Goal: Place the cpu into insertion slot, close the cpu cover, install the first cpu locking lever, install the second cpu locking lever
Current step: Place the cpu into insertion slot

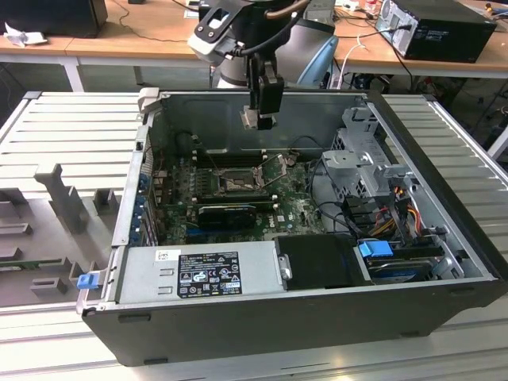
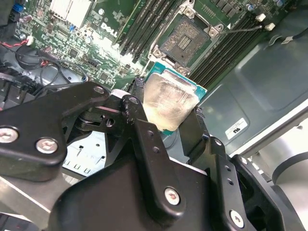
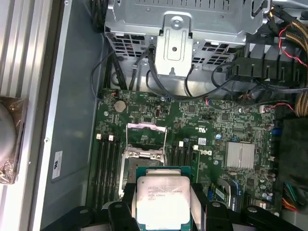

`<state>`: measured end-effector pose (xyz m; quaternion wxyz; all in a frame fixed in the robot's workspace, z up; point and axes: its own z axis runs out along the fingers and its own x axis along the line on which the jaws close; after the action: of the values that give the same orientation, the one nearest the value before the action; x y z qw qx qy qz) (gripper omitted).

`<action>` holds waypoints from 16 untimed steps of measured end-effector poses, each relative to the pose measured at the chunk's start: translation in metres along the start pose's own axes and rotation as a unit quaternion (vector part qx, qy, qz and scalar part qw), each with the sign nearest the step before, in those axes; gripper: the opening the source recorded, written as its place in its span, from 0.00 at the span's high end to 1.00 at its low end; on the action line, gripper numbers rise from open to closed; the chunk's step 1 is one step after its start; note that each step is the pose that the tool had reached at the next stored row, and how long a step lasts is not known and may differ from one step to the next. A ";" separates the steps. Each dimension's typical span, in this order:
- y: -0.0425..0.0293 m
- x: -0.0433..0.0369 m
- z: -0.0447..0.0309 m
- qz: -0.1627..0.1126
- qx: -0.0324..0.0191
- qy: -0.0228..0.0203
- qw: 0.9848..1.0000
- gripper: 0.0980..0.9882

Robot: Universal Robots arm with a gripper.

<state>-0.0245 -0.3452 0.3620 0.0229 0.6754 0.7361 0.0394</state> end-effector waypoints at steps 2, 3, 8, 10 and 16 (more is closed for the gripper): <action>0.0000 0.0000 0.0000 0.003 0.000 0.000 1.000 0.51; 0.0000 0.0000 0.0001 0.004 0.000 0.000 1.000 0.51; -0.0001 0.0000 0.0013 0.008 0.000 -0.001 1.000 0.51; -0.0001 0.0000 0.0018 0.008 0.000 -0.001 1.000 0.51; -0.0002 -0.0001 0.0026 0.008 0.000 -0.001 1.000 0.51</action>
<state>-0.0245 -0.3452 0.3593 0.0235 0.6814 0.7305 0.0389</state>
